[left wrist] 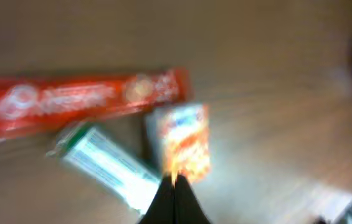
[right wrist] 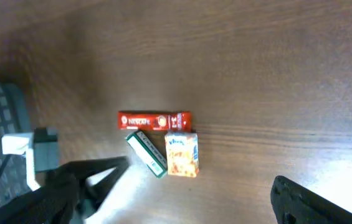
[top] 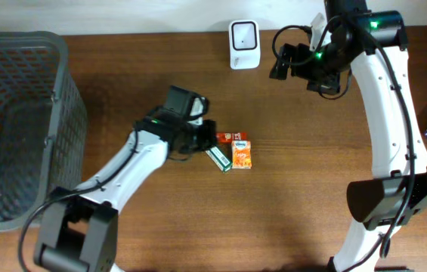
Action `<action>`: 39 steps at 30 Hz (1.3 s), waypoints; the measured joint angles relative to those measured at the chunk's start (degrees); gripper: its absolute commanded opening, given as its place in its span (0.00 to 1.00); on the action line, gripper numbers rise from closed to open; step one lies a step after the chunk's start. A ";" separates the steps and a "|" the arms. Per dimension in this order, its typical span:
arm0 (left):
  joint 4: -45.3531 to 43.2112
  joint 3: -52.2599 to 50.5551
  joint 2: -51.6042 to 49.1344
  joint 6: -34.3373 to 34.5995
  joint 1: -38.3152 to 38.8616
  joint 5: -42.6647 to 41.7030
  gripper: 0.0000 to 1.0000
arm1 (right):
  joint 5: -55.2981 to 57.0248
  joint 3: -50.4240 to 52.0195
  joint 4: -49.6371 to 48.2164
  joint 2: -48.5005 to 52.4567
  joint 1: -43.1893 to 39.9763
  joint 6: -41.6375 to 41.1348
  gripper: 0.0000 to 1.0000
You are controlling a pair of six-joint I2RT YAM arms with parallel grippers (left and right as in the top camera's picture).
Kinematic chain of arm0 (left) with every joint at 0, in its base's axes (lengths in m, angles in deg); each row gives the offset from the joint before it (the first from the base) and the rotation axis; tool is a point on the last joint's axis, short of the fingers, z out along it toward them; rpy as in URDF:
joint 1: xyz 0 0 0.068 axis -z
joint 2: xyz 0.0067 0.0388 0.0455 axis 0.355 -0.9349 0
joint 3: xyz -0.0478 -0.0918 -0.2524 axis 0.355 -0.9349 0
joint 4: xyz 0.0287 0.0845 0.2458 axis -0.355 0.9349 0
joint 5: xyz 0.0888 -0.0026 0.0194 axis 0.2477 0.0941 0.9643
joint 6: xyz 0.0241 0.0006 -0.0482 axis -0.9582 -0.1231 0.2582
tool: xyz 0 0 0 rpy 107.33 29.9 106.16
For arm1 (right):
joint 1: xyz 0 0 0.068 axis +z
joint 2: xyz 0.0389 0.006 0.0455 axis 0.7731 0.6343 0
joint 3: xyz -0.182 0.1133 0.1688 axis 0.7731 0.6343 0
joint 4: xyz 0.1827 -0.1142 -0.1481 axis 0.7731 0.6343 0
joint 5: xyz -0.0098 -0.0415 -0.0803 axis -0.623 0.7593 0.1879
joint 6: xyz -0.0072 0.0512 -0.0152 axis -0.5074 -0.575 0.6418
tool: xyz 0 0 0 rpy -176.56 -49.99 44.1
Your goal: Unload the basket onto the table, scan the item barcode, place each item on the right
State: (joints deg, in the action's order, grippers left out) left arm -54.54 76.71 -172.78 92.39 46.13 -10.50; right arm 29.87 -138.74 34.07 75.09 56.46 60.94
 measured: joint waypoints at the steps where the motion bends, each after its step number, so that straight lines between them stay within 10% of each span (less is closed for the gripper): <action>1: -4.17 0.31 -1.53 1.07 2.91 0.94 0.00 | -0.02 0.00 -0.11 0.00 0.02 -0.02 0.99; 10: 3.06 0.44 -6.71 5.97 5.25 20.83 0.00 | -0.02 0.00 -0.11 0.00 0.00 -0.02 0.99; 19: 24.06 5.22 -6.82 5.97 1.36 23.91 0.00 | -0.02 0.00 0.00 0.00 0.00 -0.02 0.99; 28: 22.82 9.22 -7.41 5.68 -1.49 30.95 0.00 | -0.02 0.00 -0.11 0.00 0.00 0.00 0.99; 39: 23.12 9.22 -12.22 -4.00 -1.20 -2.14 0.00 | -0.02 0.00 -0.11 0.00 0.00 -0.07 0.99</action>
State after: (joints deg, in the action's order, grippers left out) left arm -31.41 85.93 -185.00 88.39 44.93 -12.64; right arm 29.84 -138.74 33.96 75.09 56.46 60.87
